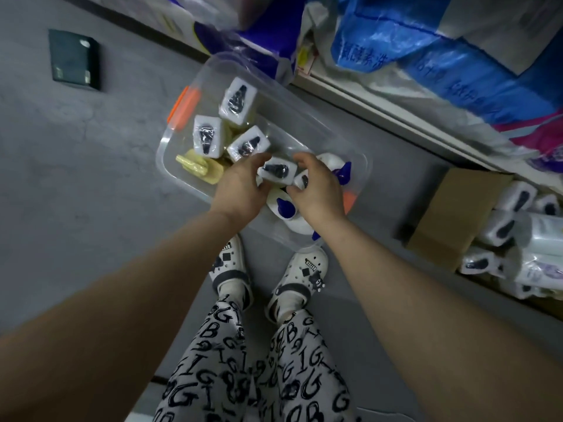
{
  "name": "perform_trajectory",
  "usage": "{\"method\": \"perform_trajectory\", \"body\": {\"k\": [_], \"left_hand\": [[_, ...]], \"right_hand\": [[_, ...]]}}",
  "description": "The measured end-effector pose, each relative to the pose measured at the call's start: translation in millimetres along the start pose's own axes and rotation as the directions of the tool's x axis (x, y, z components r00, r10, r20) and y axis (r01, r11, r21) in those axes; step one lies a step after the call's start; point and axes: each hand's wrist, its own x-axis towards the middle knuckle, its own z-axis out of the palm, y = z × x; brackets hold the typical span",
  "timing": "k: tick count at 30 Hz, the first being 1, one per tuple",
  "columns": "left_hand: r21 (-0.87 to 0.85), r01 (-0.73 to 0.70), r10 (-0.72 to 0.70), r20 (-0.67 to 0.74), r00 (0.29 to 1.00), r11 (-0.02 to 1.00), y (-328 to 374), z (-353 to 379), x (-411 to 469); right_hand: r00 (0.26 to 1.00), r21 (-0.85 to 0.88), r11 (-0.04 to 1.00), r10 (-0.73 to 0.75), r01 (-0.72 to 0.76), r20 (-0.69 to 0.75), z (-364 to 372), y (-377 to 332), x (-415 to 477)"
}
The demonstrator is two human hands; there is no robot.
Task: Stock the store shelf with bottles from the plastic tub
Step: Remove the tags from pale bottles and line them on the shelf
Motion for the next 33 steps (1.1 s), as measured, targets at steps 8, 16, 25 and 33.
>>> {"method": "perform_trajectory", "body": {"k": [8,16,25,33], "left_hand": [[0.057,-0.028,0.032,-0.07,0.997,0.998,-26.2,36.0,19.4],[0.017,-0.042,0.043,-0.079,0.996,0.999,-38.7,34.6,28.3],[-0.021,-0.092,0.091,-0.049,0.995,0.996,-28.8,17.1,20.7],[-0.026,-0.159,0.158,-0.032,0.987,0.987,22.3,-35.5,-12.1]], "right_hand": [[0.993,-0.207,0.973,-0.113,0.101,-0.047,47.0,30.6,41.4],[0.988,-0.337,0.934,-0.144,0.116,-0.06,61.7,41.3,55.7],[0.964,-0.25,0.941,-0.253,0.227,-0.08,31.4,22.2,34.7],[0.962,-0.113,0.96,-0.265,0.257,-0.063,-34.5,-23.9,-21.0]]}}
